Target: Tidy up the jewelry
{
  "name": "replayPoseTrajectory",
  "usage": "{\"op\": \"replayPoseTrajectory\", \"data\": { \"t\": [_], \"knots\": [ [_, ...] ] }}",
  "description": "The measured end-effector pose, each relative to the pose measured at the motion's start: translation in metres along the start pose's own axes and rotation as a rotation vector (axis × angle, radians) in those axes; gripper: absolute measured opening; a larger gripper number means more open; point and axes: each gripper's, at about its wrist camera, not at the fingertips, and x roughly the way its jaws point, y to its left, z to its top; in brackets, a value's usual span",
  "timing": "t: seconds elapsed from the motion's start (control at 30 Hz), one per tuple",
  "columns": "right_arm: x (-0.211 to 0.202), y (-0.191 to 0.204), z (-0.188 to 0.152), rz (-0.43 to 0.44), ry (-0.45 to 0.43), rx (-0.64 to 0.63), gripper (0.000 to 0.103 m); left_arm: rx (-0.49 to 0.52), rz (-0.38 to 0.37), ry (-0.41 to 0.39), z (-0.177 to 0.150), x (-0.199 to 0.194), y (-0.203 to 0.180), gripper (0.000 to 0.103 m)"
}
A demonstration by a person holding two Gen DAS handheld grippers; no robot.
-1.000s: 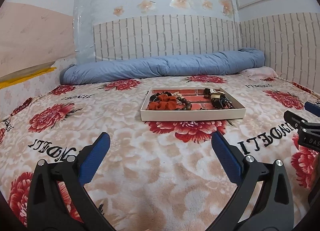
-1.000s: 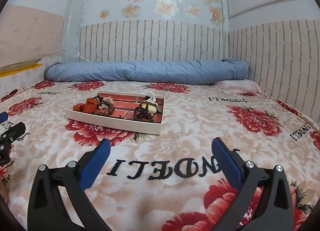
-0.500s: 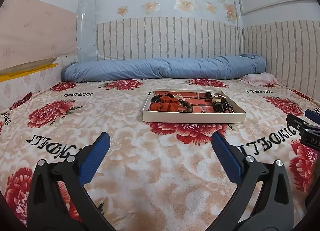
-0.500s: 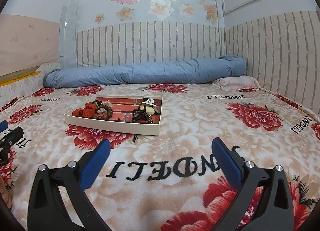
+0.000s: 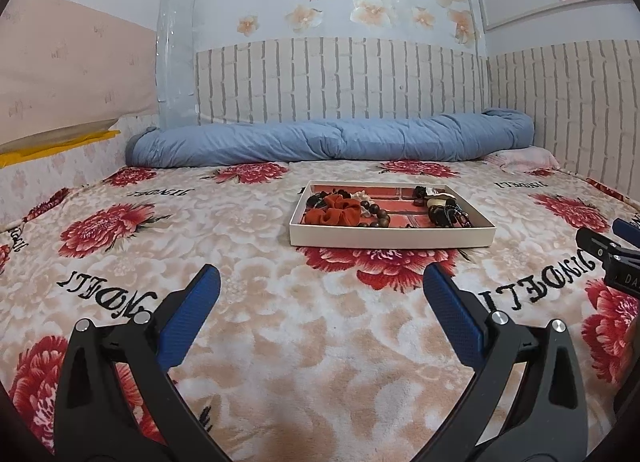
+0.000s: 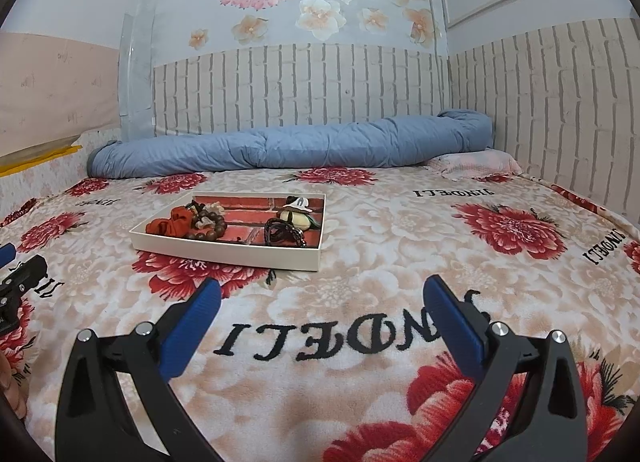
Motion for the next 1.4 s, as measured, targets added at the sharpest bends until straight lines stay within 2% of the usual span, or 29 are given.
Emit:
{"op": "replayPoseTrajectory", "data": {
  "t": [0.4, 1.4],
  "knots": [
    [0.0001, -0.0005, -0.0001, 0.0, 0.001, 0.0, 0.099, 0.029, 0.013, -0.026, -0.0007, -0.0046, -0.0047, 0.098],
    [-0.0008, -0.0001, -0.0003, -0.001, -0.003, 0.0, 0.099, 0.017, 0.002, -0.013, -0.0014, -0.002, -0.0034, 0.098]
  ]
}}
